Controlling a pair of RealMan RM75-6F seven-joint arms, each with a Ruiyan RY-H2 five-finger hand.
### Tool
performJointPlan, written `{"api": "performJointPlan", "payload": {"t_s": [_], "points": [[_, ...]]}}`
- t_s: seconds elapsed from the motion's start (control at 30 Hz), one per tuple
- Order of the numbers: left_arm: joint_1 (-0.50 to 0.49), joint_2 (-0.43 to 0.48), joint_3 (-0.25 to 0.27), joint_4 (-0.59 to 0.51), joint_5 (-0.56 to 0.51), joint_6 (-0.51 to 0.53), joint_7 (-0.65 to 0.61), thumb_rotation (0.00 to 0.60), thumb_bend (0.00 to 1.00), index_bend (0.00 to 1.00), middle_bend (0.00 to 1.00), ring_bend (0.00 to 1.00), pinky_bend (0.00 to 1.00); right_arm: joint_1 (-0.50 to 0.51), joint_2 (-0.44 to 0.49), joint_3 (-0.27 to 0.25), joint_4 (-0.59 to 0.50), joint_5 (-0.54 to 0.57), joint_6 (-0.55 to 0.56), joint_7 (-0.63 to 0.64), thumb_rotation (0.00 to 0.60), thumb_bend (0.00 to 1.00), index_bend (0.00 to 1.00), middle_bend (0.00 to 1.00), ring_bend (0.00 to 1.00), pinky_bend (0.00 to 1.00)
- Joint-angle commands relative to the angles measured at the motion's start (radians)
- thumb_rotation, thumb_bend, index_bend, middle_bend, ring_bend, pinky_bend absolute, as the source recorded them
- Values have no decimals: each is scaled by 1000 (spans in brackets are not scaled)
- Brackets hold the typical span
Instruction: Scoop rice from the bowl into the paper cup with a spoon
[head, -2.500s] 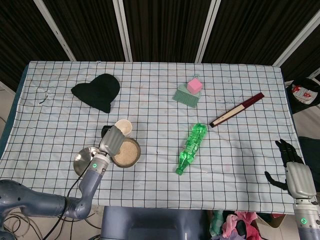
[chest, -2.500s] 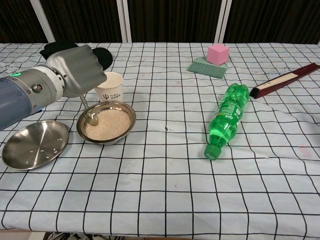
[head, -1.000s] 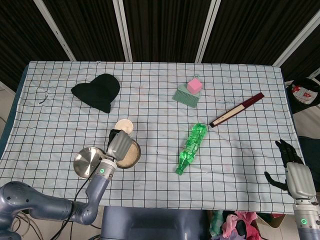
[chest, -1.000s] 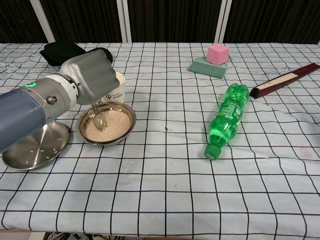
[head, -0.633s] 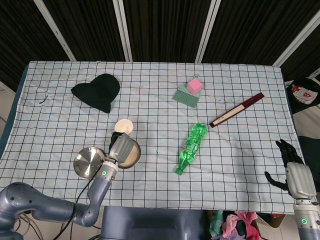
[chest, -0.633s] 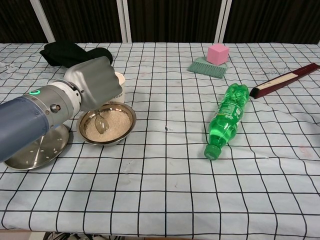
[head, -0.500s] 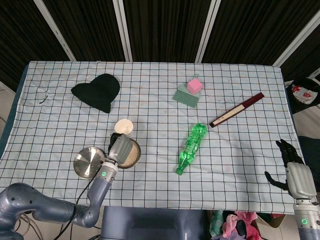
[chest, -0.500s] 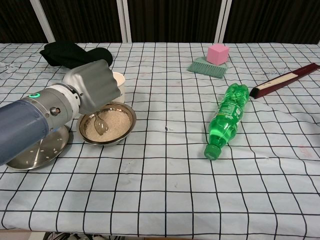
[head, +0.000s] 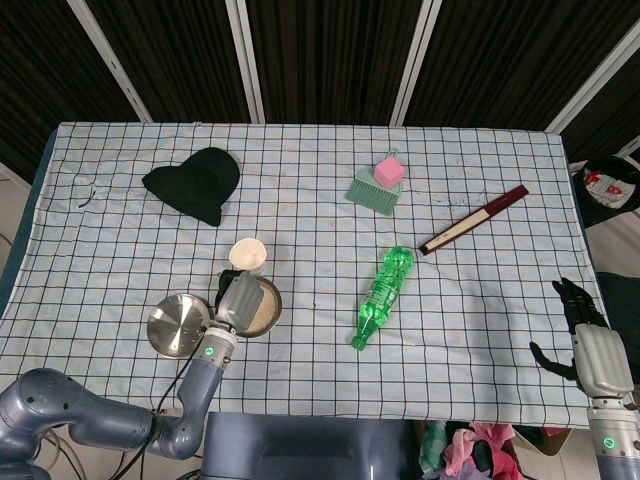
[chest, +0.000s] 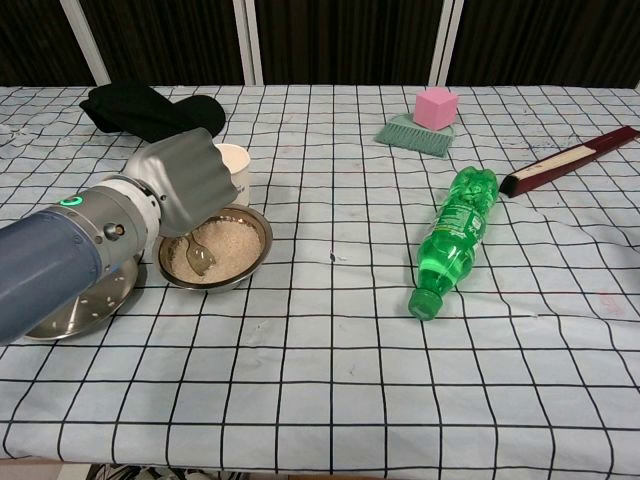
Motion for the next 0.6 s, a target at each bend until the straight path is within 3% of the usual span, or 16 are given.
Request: {"api": "performJointPlan", "payload": {"t_s": [0.03, 0.6], "points": [[1, -6, 2, 5, -1, 4, 5, 600, 523, 789, 1000, 1000, 1000, 0, 0, 0, 0, 0, 0, 1, 600, 228, 0, 0, 0, 187], [17, -56, -5, 42, 8, 37, 16, 600, 526, 791, 1000, 1000, 1000, -1, 1, 2, -1, 2, 1, 7, 600, 227, 0, 0, 0, 187]]}}
